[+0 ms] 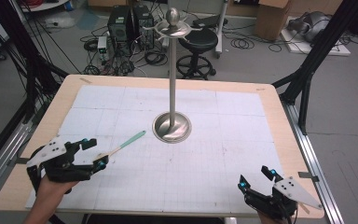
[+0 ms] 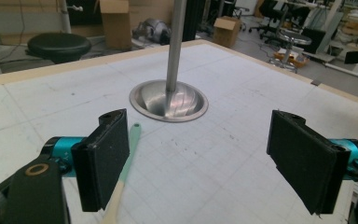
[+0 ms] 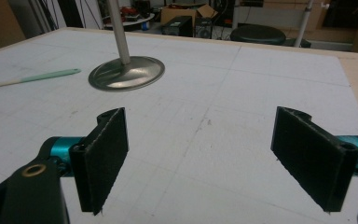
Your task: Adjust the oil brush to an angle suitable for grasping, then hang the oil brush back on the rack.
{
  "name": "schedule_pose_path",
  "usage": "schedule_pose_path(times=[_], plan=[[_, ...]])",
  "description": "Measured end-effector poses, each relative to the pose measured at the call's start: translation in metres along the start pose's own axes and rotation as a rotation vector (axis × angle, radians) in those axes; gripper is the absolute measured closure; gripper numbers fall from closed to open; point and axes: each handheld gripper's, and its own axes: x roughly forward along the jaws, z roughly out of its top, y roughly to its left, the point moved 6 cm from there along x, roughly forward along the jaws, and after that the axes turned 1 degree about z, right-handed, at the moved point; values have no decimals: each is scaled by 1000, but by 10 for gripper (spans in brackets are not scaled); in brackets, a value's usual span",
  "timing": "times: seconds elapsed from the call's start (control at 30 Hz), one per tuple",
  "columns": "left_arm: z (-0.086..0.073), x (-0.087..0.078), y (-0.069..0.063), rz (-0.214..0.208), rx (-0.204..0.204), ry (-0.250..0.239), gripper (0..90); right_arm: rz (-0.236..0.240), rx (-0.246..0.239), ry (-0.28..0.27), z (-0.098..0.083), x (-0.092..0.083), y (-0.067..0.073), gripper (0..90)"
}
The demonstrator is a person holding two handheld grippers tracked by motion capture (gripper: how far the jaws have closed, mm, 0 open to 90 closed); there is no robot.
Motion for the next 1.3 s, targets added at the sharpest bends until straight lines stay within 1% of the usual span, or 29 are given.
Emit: schedule_pose_path(times=[0.03, 0.07, 0.1, 0.17, 0.2, 0.23, 0.27, 0.33, 0.43, 0.47, 0.53, 0.63, 0.67, 0.73, 0.83, 0.87, 0.9, 1.03, 1.07, 1.13, 1.17, 1.2, 1.3], plan=[[4, 5, 2, 1, -7, 1, 216, 1, 0, 1, 0, 0, 0, 174], [8, 12, 4, 1, -9, 7, 219, 0, 11, 0, 0, 0, -1, 174], [8, 12, 4, 1, -9, 7, 227, -2, 14, -1, 0, 0, -1, 174], [8, 19, 6, 10, -1, 20, 239, -3, 13, -4, 0, 0, -1, 174], [7, 22, 6, 12, -6, 27, 242, -2, 15, -3, 0, 1, -1, 174], [6, 24, 7, 10, -7, 34, 243, -3, 13, -1, 0, 3, -1, 174], [5, 27, 8, 17, -1, 42, 243, -1, 18, 8, -1, 5, -1, 174], [5, 28, 10, 20, -2, 40, 243, -2, 24, 7, 1, 7, 0, 174], [5, 29, 10, 24, -7, 30, 242, 2, 20, -6, 3, 7, 1, 174], [7, 29, 12, 33, -6, 16, 242, -1, 18, -6, 4, 7, 2, 174], [7, 29, 15, 49, -5, 7, 242, 3, 15, -6, 3, 7, 2, 174], [6, 30, 17, 57, -11, 7, 242, 9, 12, 3, 2, 8, 2, 174], [5, 30, 18, 64, -23, 8, 242, 14, 14, 8, 1, 9, 1, 174], [4, 30, 19, 69, -24, 16, 242, 14, 17, 8, 1, 10, 1, 174], [4, 29, 19, 68, -26, 18, 241, 16, 15, 5, 2, 8, 1, 174], [4, 28, 19, 70, -27, 24, 241, 20, 22, 8, 2, 7, 2, 177], [3, 26, 18, 72, -17, 31, 241, 25, 18, 6, 2, 7, 2, 184], [2, 25, 19, 71, -16, 27, 240, 27, 24, 15, 1, 8, 4, 189], [2, 24, 19, 75, -23, 26, 241, 28, 22, 13, 1, 9, 4, 189], [3, 23, 19, 75, -18, 12, 243, 31, 30, 21, 0, 10, 4, 189], [3, 23, 19, 75, -18, 12, 246, 31, 24, 19, 0, 11, 4, 190], [3, 22, 18, 74, -25, 0, 247, 29, 23, 18, 1, 11, 4, 190], [1, 22, 19, 76, -25, 10, 246, 30, 22, 19, 2, 11, 4, 190]])
